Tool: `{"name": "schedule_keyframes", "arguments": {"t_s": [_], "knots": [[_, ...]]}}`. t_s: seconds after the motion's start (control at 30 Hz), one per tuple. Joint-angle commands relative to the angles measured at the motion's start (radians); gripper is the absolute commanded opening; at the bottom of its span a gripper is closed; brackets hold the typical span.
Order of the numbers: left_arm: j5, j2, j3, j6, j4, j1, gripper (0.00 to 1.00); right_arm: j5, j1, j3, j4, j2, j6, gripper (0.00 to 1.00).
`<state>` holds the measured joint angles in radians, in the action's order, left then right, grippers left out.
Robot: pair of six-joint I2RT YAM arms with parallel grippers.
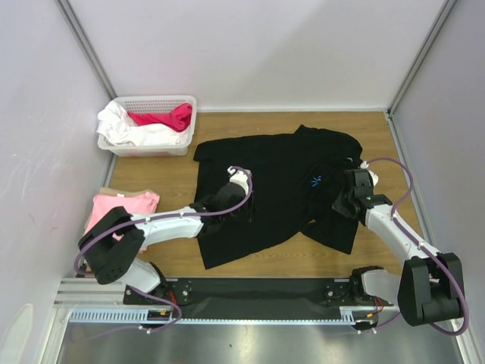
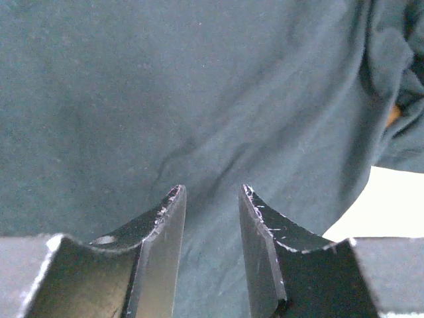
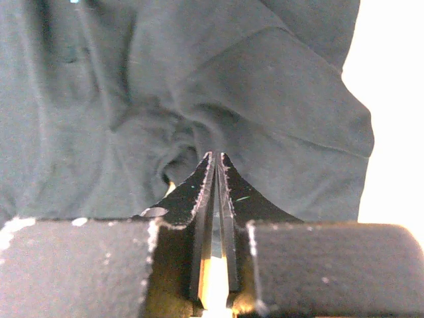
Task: Fold and stack the t-shirts
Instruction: Flatten the tshirt out
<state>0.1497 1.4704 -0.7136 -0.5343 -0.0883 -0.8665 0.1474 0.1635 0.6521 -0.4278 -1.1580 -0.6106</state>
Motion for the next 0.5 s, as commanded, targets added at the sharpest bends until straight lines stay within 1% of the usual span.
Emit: {"name": "schedule_keyframes", "arguments": {"t_s": [0.0,0.17,0.33,0.43,0.47], "knots": [[0.037,0.036,-0.038,-0.030,-0.048,-0.005,0.44,0.070,0.004,-0.025,-0.013,0.024,-0.040,0.09],[0.094,0.041,-0.063,0.003,-0.025,0.003,0.45,0.063,0.008,-0.028,-0.014,-0.092,-0.040,0.00],[0.096,0.016,-0.037,-0.003,-0.033,0.033,0.46,0.075,0.042,-0.025,-0.071,-0.132,-0.069,0.00],[0.080,-0.018,0.003,0.000,-0.068,0.043,0.56,0.093,0.045,-0.031,-0.114,-0.141,-0.090,0.00],[0.082,-0.028,0.029,0.002,-0.079,0.046,0.61,0.090,0.045,-0.031,-0.124,-0.143,-0.094,0.00]]}}
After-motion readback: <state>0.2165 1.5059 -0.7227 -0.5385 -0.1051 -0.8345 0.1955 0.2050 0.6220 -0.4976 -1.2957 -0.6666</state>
